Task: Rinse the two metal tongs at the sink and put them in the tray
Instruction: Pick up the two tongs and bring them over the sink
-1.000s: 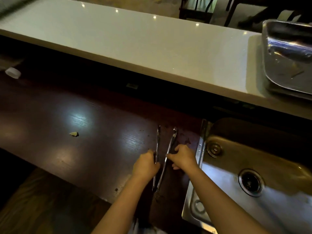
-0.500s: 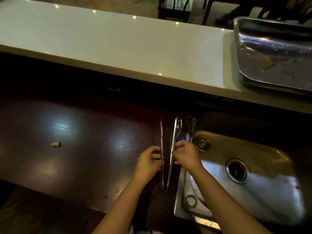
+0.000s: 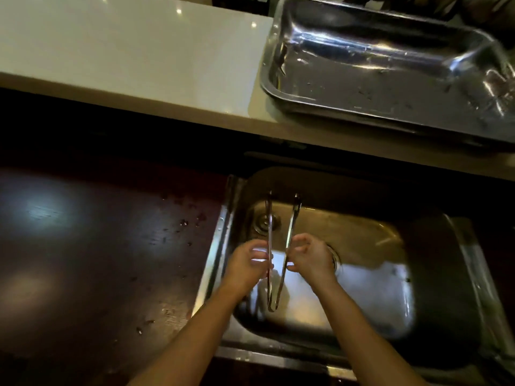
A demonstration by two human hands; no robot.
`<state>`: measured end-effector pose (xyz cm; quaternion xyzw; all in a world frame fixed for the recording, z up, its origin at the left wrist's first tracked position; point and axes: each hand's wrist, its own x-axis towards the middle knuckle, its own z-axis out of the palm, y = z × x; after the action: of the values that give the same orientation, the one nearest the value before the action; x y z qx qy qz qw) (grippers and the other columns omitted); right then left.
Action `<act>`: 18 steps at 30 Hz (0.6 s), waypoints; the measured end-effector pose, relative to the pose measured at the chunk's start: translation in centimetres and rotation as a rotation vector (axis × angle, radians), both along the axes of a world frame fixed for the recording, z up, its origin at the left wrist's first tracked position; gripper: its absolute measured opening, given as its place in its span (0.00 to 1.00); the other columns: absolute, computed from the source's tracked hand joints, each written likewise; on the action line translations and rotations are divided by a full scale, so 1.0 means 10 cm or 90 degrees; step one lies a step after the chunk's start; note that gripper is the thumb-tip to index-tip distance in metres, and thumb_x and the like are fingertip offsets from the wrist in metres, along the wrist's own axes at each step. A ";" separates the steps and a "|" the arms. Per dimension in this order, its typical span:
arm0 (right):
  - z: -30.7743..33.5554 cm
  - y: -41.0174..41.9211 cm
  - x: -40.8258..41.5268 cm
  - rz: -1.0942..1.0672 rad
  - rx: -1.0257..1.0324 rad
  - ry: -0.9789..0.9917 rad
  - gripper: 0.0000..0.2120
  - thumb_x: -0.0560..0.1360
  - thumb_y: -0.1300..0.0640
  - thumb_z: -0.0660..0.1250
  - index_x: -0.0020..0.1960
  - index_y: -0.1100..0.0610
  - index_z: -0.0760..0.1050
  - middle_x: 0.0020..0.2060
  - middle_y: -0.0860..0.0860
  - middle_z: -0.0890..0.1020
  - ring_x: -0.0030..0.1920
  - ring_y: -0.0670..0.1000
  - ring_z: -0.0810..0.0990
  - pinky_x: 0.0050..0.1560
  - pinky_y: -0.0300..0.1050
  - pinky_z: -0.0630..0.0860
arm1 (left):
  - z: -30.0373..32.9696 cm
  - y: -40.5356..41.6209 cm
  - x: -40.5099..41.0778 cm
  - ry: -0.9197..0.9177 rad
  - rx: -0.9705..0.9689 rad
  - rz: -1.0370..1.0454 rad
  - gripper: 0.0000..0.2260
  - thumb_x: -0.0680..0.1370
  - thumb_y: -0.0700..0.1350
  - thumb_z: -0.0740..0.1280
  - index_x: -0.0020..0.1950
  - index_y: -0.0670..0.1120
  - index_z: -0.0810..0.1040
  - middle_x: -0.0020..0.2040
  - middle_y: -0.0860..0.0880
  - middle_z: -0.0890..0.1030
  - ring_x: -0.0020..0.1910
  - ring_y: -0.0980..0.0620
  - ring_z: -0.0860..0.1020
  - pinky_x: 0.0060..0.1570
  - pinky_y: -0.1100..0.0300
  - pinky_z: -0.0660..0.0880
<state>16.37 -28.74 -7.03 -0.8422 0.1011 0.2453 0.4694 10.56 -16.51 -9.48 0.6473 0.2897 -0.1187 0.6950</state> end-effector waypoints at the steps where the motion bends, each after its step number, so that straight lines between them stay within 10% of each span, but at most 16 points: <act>1: -0.10 -0.07 0.02 0.002 -0.008 0.005 0.09 0.71 0.67 0.67 0.50 0.58 0.75 0.36 0.55 0.81 0.37 0.55 0.82 0.36 0.49 0.82 | -0.08 -0.09 0.02 0.013 -0.006 0.004 0.17 0.70 0.27 0.65 0.48 0.49 0.76 0.38 0.48 0.81 0.34 0.53 0.80 0.28 0.65 0.77; 8: -0.79 -0.36 0.11 -0.016 -0.056 0.063 0.07 0.68 0.64 0.69 0.44 0.56 0.75 0.45 0.61 0.83 0.47 0.62 0.81 0.50 0.62 0.79 | -0.68 -0.48 0.17 0.123 0.080 0.016 0.14 0.70 0.28 0.66 0.48 0.45 0.78 0.45 0.36 0.82 0.40 0.42 0.79 0.33 0.58 0.76; 18: -1.38 -0.49 0.21 -0.033 -0.102 0.093 0.08 0.71 0.68 0.62 0.42 0.56 0.74 0.40 0.54 0.78 0.40 0.52 0.75 0.38 0.41 0.68 | -1.24 -0.62 0.39 0.161 0.252 -0.096 0.08 0.71 0.33 0.66 0.44 0.43 0.80 0.40 0.46 0.80 0.31 0.54 0.76 0.22 0.78 0.67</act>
<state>18.48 -33.63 -20.88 -0.8540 0.1765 0.2850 0.3978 14.42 -22.69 -21.90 0.7706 0.3429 -0.1912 0.5020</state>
